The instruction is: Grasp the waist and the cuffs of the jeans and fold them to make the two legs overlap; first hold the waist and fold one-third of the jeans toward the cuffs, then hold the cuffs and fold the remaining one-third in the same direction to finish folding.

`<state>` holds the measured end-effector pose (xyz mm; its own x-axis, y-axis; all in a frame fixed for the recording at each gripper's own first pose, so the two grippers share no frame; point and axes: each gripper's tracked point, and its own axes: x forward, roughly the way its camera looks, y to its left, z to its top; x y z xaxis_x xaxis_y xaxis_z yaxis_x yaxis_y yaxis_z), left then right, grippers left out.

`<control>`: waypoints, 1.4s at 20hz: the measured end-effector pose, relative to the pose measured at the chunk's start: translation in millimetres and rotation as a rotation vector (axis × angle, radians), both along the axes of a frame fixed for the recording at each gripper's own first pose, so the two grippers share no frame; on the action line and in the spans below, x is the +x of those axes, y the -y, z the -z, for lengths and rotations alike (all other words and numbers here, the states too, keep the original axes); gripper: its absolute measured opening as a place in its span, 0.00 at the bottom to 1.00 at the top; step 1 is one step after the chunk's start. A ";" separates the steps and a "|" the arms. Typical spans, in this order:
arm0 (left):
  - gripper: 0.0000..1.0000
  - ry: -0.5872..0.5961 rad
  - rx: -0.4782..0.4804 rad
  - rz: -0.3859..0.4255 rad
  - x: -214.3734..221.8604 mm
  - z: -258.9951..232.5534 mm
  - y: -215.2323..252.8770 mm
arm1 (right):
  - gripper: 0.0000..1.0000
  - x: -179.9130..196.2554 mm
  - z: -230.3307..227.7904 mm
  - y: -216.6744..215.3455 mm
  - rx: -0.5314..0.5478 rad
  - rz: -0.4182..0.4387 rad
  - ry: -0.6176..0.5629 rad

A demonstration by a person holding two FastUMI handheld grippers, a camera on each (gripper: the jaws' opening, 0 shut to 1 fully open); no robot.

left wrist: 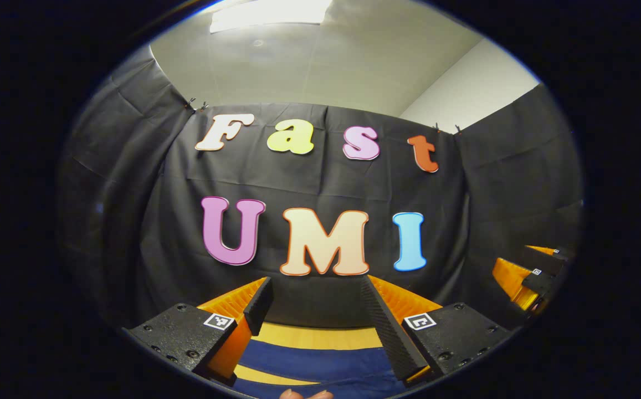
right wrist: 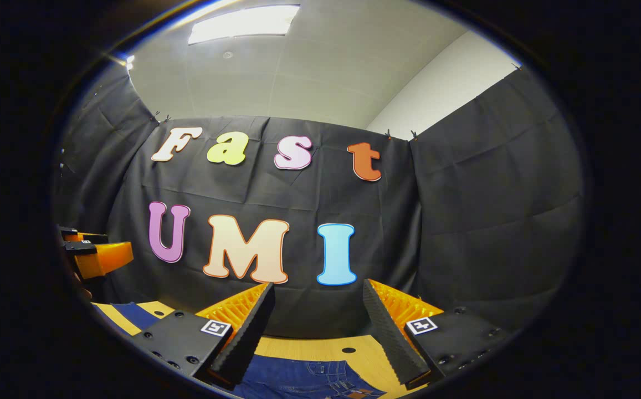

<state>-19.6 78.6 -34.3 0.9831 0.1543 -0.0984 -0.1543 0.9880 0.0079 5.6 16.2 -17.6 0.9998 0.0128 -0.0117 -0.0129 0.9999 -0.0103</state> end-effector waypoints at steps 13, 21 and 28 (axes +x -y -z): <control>0.99 -0.237 0.448 -0.252 -95.1 26.3 -140.1 | 1.00 11.8 74.5 -20.4 0.065 -0.161 -0.131; 0.94 -0.526 0.603 -0.166 -154.7 102.2 -206.6 | 0.99 26.1 76.6 -37.6 0.034 -0.131 -0.144; 0.95 -0.842 0.840 0.008 -213.4 185.8 -264.6 | 0.98 21.0 97.0 -62.3 0.030 -0.107 -0.175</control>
<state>-233.0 343.3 -220.1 0.6586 0.4732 -0.5851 0.2157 0.6262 0.7492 26.6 78.5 -114.6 0.9756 0.1216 -0.1827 -0.1178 0.9925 0.0316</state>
